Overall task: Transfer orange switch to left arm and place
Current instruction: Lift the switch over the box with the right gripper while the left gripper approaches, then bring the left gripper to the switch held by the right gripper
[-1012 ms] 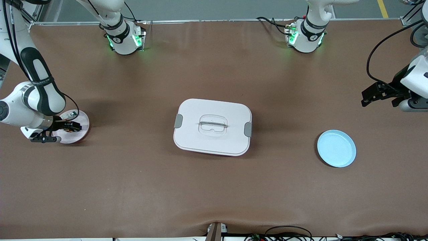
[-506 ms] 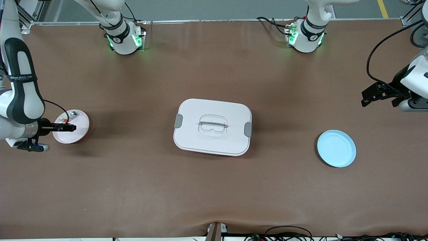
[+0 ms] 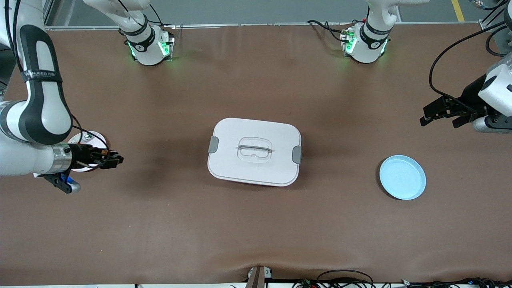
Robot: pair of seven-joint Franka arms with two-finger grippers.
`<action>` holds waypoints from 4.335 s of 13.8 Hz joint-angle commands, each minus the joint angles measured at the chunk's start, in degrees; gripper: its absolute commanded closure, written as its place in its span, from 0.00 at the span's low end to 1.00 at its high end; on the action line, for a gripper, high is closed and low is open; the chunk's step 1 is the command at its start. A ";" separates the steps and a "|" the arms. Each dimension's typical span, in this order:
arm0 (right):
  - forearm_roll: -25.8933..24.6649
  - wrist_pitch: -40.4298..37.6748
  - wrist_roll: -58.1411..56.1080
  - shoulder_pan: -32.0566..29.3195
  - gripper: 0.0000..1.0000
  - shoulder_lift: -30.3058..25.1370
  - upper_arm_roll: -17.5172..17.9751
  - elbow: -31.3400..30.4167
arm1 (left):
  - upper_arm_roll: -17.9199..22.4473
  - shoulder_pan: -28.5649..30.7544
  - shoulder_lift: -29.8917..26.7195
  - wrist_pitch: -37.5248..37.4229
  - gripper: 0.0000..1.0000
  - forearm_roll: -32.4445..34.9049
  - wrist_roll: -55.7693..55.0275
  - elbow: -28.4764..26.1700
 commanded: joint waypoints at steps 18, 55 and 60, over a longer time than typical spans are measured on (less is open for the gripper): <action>14.20 19.08 75.38 34.97 1.00 4.55 -0.46 22.83 | -1.13 -4.25 5.31 5.92 0.00 -25.97 0.74 1.39; 14.03 37.01 88.85 40.96 1.00 14.05 -1.26 32.52 | -3.59 -18.51 18.85 27.73 0.00 -39.07 9.52 7.02; 14.03 37.01 89.11 40.69 1.00 14.49 -1.26 32.96 | -3.59 -18.42 18.94 27.73 0.00 -39.07 10.06 7.02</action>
